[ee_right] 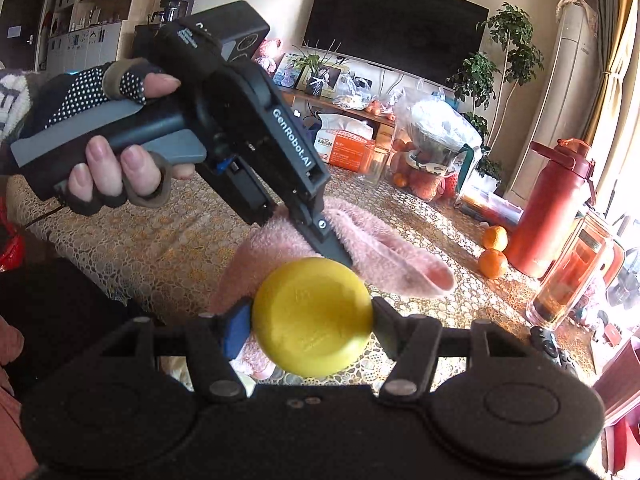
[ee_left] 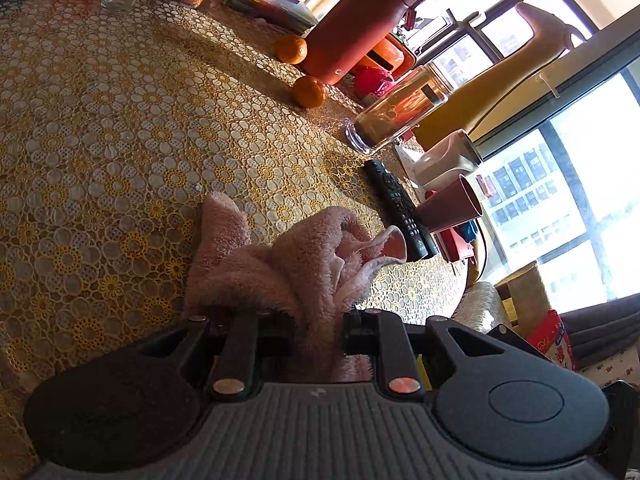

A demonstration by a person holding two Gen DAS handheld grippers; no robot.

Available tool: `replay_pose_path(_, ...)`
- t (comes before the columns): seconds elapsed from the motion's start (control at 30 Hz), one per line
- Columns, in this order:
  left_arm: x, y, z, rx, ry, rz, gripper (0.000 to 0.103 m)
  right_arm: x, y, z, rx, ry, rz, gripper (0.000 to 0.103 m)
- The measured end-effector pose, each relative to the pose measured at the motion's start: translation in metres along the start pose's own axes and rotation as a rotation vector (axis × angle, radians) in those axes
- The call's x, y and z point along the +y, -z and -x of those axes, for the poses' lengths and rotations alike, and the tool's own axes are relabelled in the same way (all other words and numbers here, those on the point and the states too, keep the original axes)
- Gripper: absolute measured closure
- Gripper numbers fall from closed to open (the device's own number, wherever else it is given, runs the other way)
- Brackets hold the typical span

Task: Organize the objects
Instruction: 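Wipe the jar lid with the towel in the left gripper while the right gripper holds the jar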

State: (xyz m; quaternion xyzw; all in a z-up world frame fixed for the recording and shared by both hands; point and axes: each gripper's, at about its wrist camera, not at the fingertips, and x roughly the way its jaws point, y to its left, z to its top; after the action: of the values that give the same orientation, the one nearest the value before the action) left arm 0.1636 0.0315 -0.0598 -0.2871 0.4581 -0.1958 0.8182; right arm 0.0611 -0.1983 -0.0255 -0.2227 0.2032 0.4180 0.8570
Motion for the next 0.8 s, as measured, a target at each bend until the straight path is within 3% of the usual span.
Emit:
replay_pose_path(0.27, -0.003, 0.002, 0.014, -0.017, -0.032, -0.031, 0.083, -0.004, 0.0, -0.001, -0.001, -0.004, -0.017, 0.041)
replay_pose_path(0.53, -0.045, 0.003, 0.039, -0.057, 0.08, -0.109, 0.083, -0.007, -0.002, -0.003, 0.001, -0.009, -0.033, 0.041)
replay_pose_path(0.8, -0.063, 0.007, 0.023, -0.03, 0.135, -0.143, 0.083, -0.013, -0.004, -0.005, 0.006, -0.02, -0.071, 0.041)
